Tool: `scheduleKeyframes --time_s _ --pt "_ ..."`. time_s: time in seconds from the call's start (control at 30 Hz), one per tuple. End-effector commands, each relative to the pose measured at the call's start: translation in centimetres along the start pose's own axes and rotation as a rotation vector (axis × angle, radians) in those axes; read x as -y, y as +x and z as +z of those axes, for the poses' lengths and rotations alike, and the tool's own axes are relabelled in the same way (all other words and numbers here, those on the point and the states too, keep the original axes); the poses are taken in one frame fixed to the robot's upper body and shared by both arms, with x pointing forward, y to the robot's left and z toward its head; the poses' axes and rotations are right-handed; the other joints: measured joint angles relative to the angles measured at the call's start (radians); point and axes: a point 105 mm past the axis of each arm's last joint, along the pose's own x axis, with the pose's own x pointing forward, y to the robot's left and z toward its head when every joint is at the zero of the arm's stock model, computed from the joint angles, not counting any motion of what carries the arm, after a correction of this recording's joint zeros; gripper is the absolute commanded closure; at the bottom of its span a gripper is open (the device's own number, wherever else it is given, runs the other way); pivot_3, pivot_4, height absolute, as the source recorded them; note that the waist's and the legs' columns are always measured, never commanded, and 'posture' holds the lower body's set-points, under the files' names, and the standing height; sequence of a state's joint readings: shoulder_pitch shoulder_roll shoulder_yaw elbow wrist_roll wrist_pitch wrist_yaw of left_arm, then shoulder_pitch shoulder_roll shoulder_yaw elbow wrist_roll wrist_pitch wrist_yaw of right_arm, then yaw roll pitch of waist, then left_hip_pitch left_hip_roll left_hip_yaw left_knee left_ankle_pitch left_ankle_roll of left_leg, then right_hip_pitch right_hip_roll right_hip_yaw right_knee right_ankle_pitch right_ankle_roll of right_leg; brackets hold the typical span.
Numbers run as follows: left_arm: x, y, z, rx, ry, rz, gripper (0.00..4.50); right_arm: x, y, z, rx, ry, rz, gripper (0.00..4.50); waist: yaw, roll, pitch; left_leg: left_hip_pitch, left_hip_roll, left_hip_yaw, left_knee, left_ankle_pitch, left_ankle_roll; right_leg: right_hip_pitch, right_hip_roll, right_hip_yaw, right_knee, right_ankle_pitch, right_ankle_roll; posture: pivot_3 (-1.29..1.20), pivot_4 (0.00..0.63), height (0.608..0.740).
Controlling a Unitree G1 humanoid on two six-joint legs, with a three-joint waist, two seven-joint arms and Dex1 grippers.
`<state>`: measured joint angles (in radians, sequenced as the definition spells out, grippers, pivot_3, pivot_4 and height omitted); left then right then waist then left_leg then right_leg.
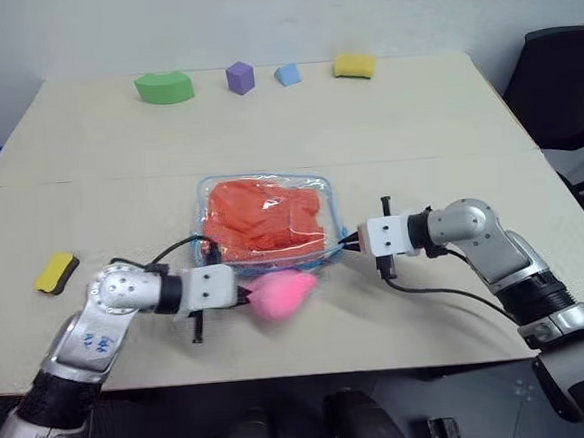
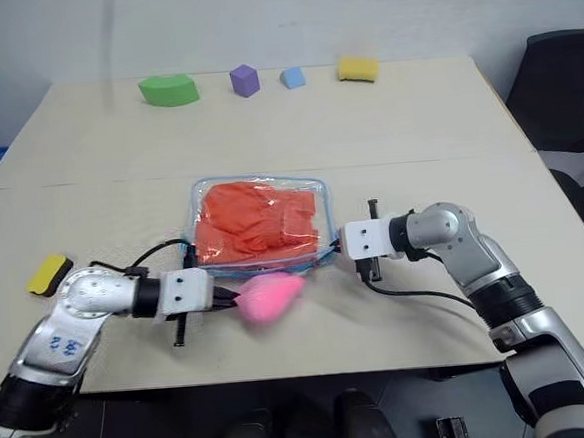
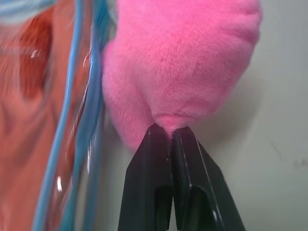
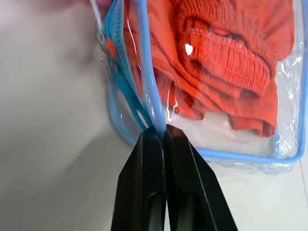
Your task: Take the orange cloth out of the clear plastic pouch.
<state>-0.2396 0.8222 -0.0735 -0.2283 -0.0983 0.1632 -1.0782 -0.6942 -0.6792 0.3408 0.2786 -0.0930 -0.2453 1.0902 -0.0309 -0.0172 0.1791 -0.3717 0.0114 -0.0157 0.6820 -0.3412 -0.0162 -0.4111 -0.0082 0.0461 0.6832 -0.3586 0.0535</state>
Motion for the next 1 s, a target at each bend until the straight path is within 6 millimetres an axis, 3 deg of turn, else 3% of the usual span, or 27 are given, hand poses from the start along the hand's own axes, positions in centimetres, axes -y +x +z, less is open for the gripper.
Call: scheduleKeyframes --time_s 0.03,0.33,0.43,0.57,0.7,0.87,1.0 --pt "-0.9 -2.7 -0.5 -0.014 -0.084 0.145 4.5 1.9 -2.0 0.0 -0.018 -0.034 -0.059 4.46 0.0 0.0 0.0 0.0 0.0 0.0 0.0 0.0 0.0 0.0 0.0 0.0 0.0 0.0 0.0 0.0 0.15 0.74" --pt "-0.3 -8.9 -3.5 -0.073 -0.325 0.376 4.5 1.3 -3.2 0.0 -0.009 -0.103 -0.021 4.46 0.0 0.0 0.0 0.0 0.0 0.0 -0.001 -0.001 0.001 0.0 0.0 0.0 -0.001 0.0 0.0 0.0 0.15 0.74" --pt "-0.9 -12.7 -5.4 -0.105 -0.428 0.5 4.5 0.6 -3.9 -0.2 -0.008 -0.123 -0.001 4.46 0.0 0.0 0.0 0.0 0.0 0.0 -0.001 -0.001 0.001 0.0 -0.001 -0.001 -0.001 0.0 0.0 0.0 0.15 0.74" --pt "-2.0 -15.3 -6.7 -0.115 -0.492 0.601 4.5 0.3 -4.4 -0.4 -0.004 -0.118 -0.003 4.46 0.0 0.001 0.0 0.0 0.0 0.0 -0.001 -0.001 0.001 0.001 -0.001 -0.001 -0.002 0.0 0.0 0.0 0.15 0.74" --pt "-2.3 -15.2 -7.1 -0.099 -0.519 0.609 4.5 0.0 -4.3 -0.5 0.001 -0.112 -0.007 4.46 0.0 0.001 0.001 0.0 0.0 -0.001 -0.001 -0.001 0.001 0.001 -0.001 -0.001 -0.002 0.0 0.0 0.0 0.15 0.74" --pt "-1.8 -12.7 -7.3 -0.071 -0.547 0.547 4.5 0.0 -4.0 -0.2 0.023 -0.075 -0.018 4.46 0.0 0.001 0.001 0.0 0.0 -0.001 -0.002 -0.001 0.001 0.001 -0.001 -0.001 -0.002 0.0 0.0 0.0 0.15 0.74" --pt "-1.4 -11.2 -7.1 -0.031 -0.578 0.512 3.49 -0.2 -4.2 0.0 0.032 -0.017 -0.012 3.5 0.001 0.001 0.001 0.0 0.0 -0.001 -0.002 -0.001 0.001 0.001 -0.001 -0.001 -0.002 0.0 0.0 0.0 0.15 0.74"
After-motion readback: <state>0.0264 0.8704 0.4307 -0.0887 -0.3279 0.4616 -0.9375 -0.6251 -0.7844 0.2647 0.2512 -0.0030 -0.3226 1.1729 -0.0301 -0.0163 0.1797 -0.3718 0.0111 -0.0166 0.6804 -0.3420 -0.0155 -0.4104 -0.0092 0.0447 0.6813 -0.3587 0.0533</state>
